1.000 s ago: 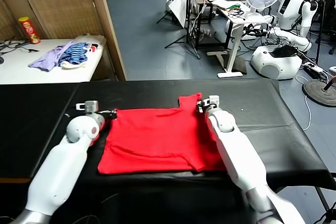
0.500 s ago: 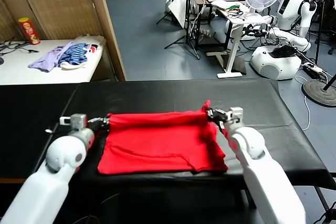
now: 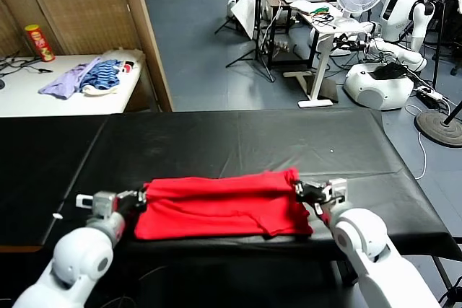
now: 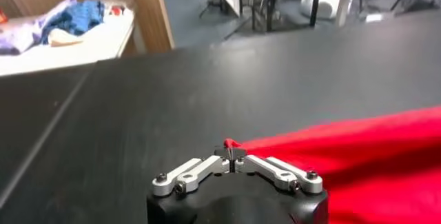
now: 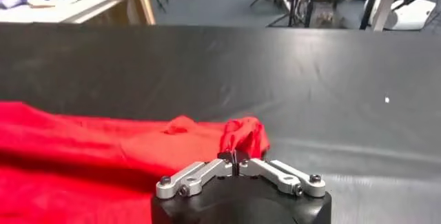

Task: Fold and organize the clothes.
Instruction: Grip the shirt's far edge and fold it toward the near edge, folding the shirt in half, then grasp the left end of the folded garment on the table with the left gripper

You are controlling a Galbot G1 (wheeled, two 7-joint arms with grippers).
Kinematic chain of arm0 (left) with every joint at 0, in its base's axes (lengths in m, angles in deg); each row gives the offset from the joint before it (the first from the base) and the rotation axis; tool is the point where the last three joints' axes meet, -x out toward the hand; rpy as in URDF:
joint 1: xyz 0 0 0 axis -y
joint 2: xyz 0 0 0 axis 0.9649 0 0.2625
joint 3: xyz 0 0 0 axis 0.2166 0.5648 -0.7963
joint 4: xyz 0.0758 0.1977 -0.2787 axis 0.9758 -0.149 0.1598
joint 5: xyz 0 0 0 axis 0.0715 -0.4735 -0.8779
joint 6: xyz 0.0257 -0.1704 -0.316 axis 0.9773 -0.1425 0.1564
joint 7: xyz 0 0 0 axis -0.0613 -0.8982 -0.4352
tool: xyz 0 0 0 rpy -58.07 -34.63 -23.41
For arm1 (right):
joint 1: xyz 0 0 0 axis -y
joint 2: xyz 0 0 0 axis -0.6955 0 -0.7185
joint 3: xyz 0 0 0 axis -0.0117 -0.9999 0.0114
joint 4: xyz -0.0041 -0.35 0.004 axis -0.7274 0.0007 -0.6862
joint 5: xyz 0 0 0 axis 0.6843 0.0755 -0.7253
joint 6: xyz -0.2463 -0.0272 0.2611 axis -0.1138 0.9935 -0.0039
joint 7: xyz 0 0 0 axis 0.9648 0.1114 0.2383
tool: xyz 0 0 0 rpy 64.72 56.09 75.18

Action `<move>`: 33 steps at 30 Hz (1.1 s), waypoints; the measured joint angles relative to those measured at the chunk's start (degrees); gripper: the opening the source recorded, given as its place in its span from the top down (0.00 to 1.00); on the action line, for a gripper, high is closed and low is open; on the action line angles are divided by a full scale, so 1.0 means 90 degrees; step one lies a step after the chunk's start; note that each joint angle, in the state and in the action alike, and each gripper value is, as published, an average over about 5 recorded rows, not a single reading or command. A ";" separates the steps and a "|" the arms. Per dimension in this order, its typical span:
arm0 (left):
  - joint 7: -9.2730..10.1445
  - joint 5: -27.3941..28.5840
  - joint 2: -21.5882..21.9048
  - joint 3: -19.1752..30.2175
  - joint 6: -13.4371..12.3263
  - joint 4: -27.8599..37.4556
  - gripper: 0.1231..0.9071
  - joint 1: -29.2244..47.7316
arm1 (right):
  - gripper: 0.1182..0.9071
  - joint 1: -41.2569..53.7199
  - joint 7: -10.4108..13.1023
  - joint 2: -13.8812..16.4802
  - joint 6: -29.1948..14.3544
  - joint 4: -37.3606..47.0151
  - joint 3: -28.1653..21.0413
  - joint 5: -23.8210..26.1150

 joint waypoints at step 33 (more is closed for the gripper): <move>-0.0237 -0.1127 -0.0397 0.0215 -0.0222 0.1287 0.23 0.1219 | 0.39 0.0805 0.0365 -0.1143 -0.0787 0.1368 -0.0318 0.1168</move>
